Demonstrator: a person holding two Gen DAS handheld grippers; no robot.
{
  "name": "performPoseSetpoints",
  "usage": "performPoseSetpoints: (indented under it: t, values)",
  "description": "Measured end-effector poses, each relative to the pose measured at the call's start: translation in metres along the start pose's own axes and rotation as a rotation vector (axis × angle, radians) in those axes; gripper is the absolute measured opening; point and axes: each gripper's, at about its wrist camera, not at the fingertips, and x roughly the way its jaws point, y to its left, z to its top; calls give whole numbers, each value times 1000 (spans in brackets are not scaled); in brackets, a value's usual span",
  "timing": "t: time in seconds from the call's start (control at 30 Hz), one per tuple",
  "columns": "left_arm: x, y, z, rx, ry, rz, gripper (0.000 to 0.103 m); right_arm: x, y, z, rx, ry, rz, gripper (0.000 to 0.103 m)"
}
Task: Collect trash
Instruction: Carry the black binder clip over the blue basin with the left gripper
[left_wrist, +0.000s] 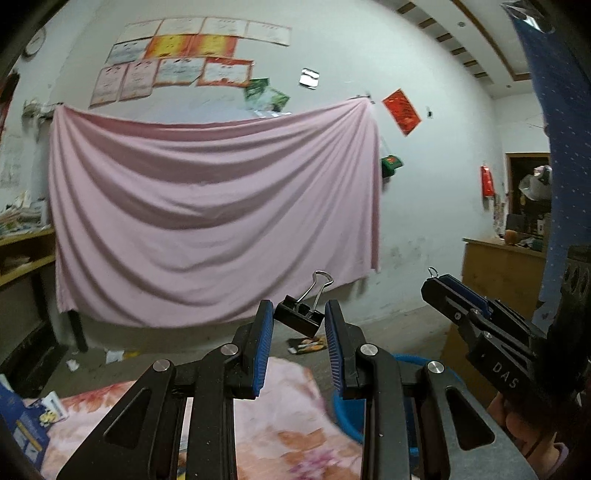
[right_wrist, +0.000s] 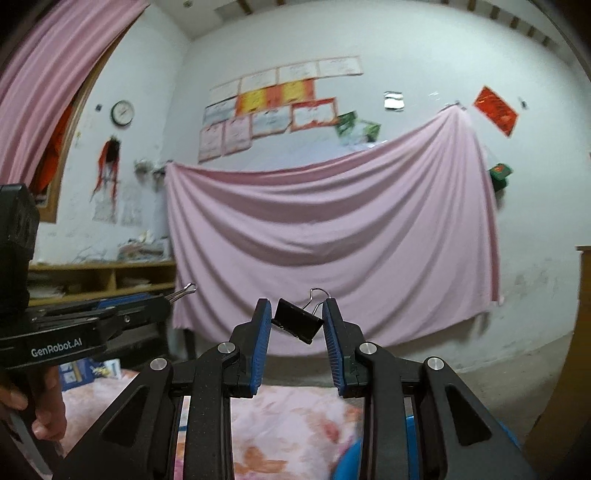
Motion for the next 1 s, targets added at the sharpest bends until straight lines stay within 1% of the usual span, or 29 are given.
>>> performPoseSetpoints:
  t: [0.23, 0.37, 0.5, 0.67, 0.77, 0.9, 1.0]
  values:
    - [22, -55, 4, 42, -3, -72, 24, -28, -39, 3, 48, -24, -99, 26]
    - [38, -83, 2, 53, 28, -113, 24, -40, -62, 1, 86, 1, -156, 26]
    - [52, -101, -4, 62, 68, -138, 24, -43, -83, -5, 132, 69, -226, 26]
    - [74, -121, -14, 58, 140, -163, 24, -47, -105, -13, 198, 137, -275, 26]
    - [85, -126, -19, 41, 185, -177, 24, -46, -116, -18, 226, 188, -304, 26]
    - [102, -131, -26, 16, 270, -191, 24, -41, -127, -27, 261, 269, -331, 26]
    - [115, -132, -29, -5, 339, -192, 24, -40, -134, -33, 284, 313, -342, 27]
